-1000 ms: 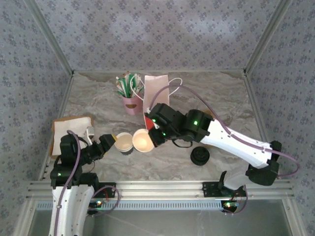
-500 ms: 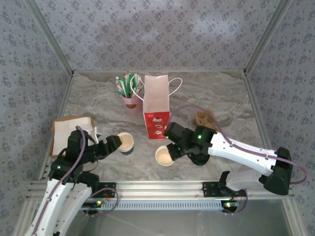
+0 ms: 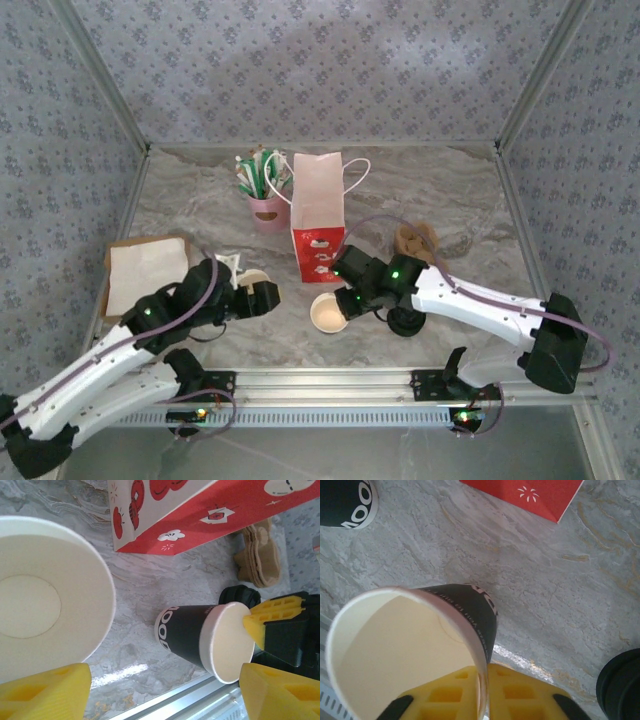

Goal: Pack the takeout coffee

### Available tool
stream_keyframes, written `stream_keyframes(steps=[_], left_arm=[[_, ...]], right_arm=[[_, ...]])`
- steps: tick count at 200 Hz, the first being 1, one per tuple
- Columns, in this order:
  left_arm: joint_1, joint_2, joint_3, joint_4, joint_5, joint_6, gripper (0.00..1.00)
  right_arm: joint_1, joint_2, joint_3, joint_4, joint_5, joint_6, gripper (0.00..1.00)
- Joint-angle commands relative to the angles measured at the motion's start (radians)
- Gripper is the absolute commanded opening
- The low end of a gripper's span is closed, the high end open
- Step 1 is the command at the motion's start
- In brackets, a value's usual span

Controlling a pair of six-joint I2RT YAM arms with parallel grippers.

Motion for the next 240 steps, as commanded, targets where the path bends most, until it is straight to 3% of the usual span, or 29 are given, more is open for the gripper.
stream_keyframes(steps=[1, 19, 62, 122, 185, 240], left_arm=[[-0.074, 0.057, 0.066, 0.045, -0.122, -0.010, 0.78], [-0.132, 0.113, 0.105, 0.047, -0.168, -0.003, 0.78], [-0.232, 0.239, 0.215, 0.016, -0.232, 0.046, 0.78], [-0.321, 0.370, 0.255, 0.130, -0.203, 0.091, 0.80], [-0.374, 0.503, 0.303, 0.171, -0.199, 0.106, 0.80], [-0.392, 0.573, 0.343, 0.161, -0.203, 0.118, 0.81]], right_arm=[[-0.010, -0.007, -0.011, 0.007, -0.009, 0.010, 0.23], [-0.018, -0.029, -0.009, -0.004, -0.006, 0.008, 0.35], [-0.030, -0.130, -0.008, -0.082, 0.032, 0.012, 0.49], [-0.080, -0.348, -0.085, -0.212, 0.136, 0.123, 1.00], [-0.227, -0.416, -0.167, -0.339, 0.230, 0.303, 1.00], [-0.311, -0.397, -0.242, -0.252, 0.161, 0.352, 1.00]])
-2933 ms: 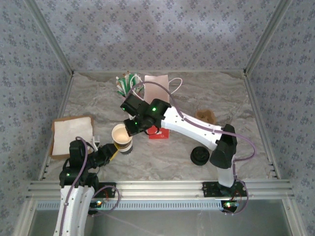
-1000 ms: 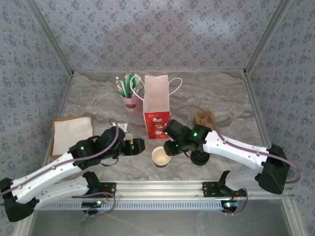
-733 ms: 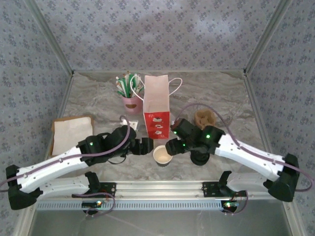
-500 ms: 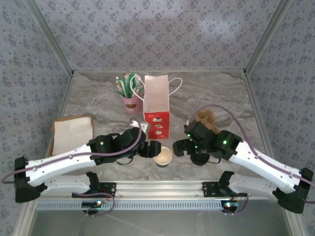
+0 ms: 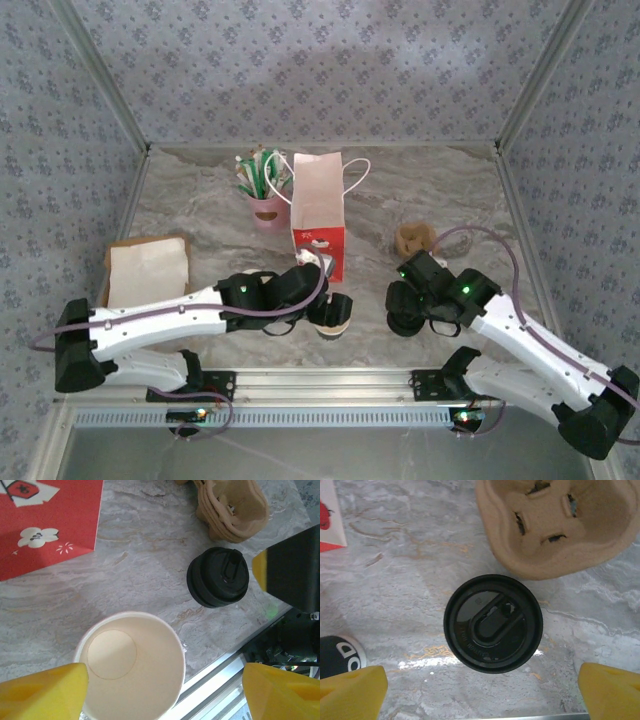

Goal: Pack the takeout coffee

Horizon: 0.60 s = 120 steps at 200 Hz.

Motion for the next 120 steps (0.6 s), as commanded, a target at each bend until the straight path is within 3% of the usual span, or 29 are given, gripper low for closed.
stream_keyframes(steps=[1, 47, 120], left_arm=[[-0.009, 0.016, 0.038, 0.007, 0.000, 0.022, 0.81], [-0.010, 0.025, 0.026, 0.003, -0.005, 0.019, 0.82], [-0.009, 0.018, 0.007, -0.002, -0.019, 0.017, 0.83]], right_arm=[[-0.024, 0.013, -0.028, 0.025, -0.017, 0.053, 1.00], [-0.047, 0.068, -0.076, 0.078, -0.027, 0.076, 1.00], [-0.053, 0.168, -0.091, 0.124, -0.024, 0.094, 0.91]])
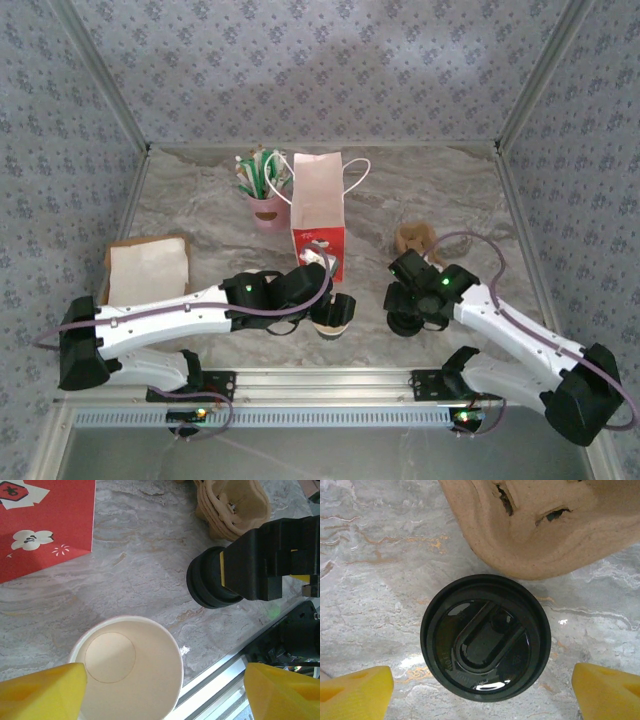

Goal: Pack the takeout coffee

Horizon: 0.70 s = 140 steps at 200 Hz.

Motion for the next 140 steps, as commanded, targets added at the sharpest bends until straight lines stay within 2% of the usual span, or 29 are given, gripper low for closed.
stream_keyframes(steps=[1, 140], left_arm=[[-0.007, -0.004, -0.003, -0.003, -0.016, 0.011, 0.83], [-0.007, -0.021, -0.019, -0.018, -0.039, 0.001, 0.83]], right_arm=[[-0.005, 0.033, -0.008, 0.011, 0.005, 0.028, 0.91], [-0.006, 0.130, -0.012, 0.026, 0.031, 0.061, 0.85]])
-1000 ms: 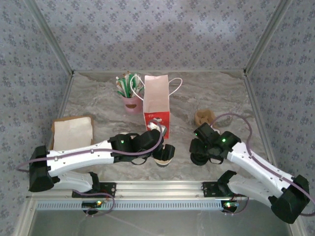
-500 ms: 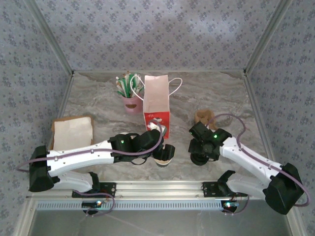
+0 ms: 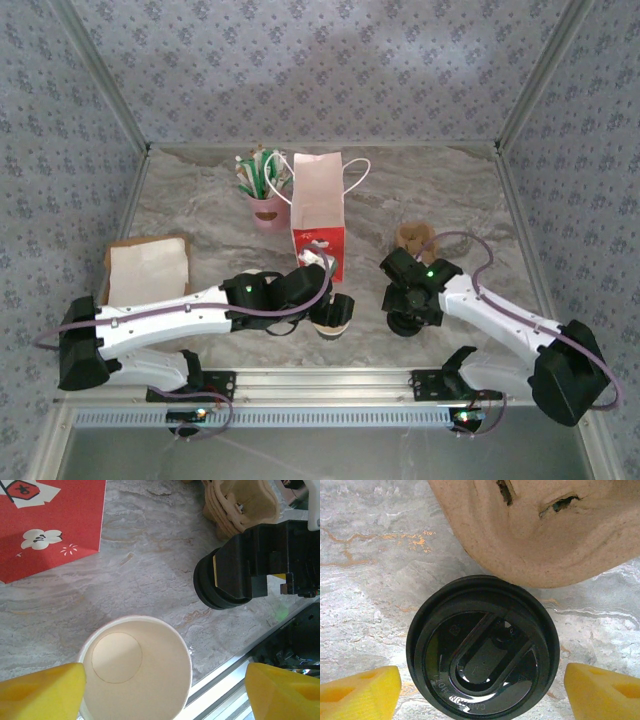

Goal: Pack the takeout coffee

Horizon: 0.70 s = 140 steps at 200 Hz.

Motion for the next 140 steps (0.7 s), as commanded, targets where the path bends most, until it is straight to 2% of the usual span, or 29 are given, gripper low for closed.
stream_keyframes(steps=[1, 140], left_arm=[[-0.007, -0.021, -0.008, -0.015, -0.022, 0.002, 0.83], [-0.006, -0.014, -0.001, -0.014, -0.024, 0.002, 0.83]], right_arm=[[-0.006, 0.011, -0.012, -0.005, 0.029, 0.036, 0.85], [-0.009, 0.046, -0.032, 0.031, 0.018, 0.033, 0.85]])
